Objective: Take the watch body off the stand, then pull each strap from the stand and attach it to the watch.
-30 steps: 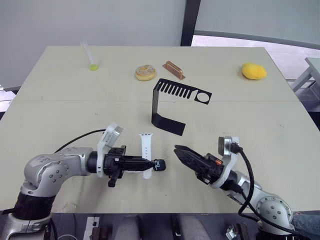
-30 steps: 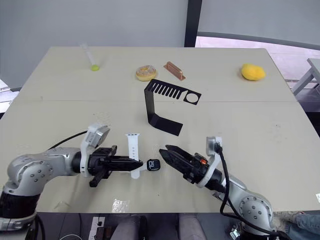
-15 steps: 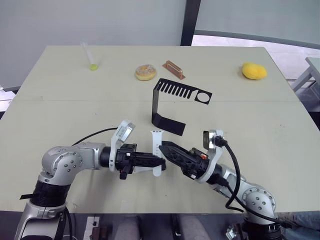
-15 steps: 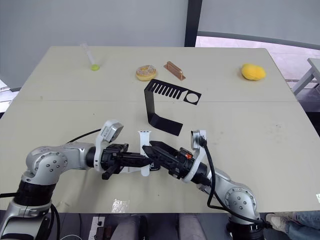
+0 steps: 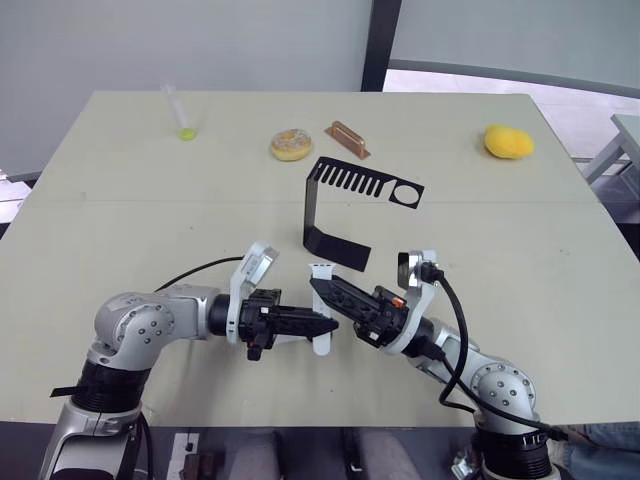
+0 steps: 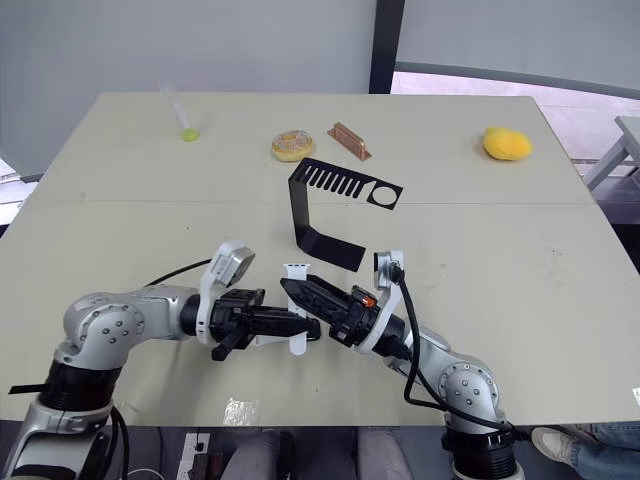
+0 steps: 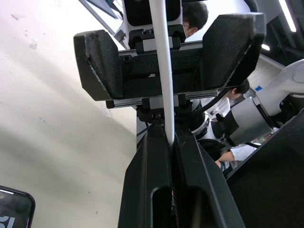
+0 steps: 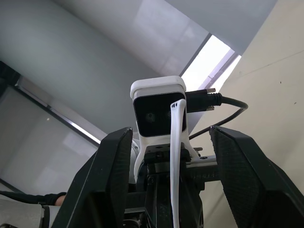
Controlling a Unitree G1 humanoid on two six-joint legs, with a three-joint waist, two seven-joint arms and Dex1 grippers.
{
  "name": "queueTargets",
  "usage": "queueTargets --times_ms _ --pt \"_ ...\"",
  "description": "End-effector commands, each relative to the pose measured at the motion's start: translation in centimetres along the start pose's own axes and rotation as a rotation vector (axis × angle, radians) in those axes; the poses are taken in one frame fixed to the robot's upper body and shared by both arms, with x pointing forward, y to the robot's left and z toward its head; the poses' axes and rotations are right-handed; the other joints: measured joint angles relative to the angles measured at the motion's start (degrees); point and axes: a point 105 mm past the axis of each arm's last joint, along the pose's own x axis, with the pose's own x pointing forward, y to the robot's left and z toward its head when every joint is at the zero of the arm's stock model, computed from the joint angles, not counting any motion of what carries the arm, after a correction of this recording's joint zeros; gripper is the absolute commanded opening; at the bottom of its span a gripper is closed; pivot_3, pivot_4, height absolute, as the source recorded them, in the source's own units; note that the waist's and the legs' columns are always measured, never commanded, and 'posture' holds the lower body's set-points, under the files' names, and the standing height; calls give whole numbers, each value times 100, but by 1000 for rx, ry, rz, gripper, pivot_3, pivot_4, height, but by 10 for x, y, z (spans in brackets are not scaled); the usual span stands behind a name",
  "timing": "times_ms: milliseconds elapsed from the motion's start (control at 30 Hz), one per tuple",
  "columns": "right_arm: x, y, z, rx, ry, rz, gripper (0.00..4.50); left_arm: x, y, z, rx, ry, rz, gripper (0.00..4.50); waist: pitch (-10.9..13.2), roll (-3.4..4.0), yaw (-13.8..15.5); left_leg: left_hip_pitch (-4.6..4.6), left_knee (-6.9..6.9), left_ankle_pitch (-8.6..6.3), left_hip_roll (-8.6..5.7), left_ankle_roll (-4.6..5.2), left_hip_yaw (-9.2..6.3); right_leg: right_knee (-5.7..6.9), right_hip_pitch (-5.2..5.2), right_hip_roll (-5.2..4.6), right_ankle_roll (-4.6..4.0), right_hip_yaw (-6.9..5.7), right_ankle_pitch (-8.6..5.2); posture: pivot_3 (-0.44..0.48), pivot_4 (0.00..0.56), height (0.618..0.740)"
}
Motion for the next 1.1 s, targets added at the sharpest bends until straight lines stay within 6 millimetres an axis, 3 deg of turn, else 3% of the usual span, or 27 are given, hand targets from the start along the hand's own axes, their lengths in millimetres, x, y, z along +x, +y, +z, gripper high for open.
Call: queueTargets --times_ms 33,767,867,967,1000,1100 --pt "0 7 4 -12 -25 34 2753 1 -4 3 35 2 -5 0 0 0 1 0 0 0 0 0 0 0 0 0 0 0 0 0 150 740" --pt "-2 3 4 -23 -31 19 2753 3 -1 0 49 -1 9 0 0 0 1 0 1 2 0 -3 0 1 0 1 0 0 0 0 150 740" --pt "-1 3 4 -20 -30 26 1878 4 -1 0 51 -3 8 0 0 0 2 0 1 2 0 -3 1 2 0 1 0 0 0 0 150 740" --pt "0 4 5 -15 -36 36 358 5 0 0 53 -2 8 0 0 0 1 0 2 2 0 -3 0 2 0 1 0 0 0 0 150 740" --pt "0 4 5 -14 -39 38 33 5 0 1 53 -3 9 0 0 0 -1 0 2 2 0 -3 1 2 0 1 0 0 0 0 150 740" --pt "1 6 6 -10 -48 49 33 5 0 0 52 -1 10 0 0 0 2 0 2 2 0 -4 1 3 0 1 0 0 0 0 150 740"
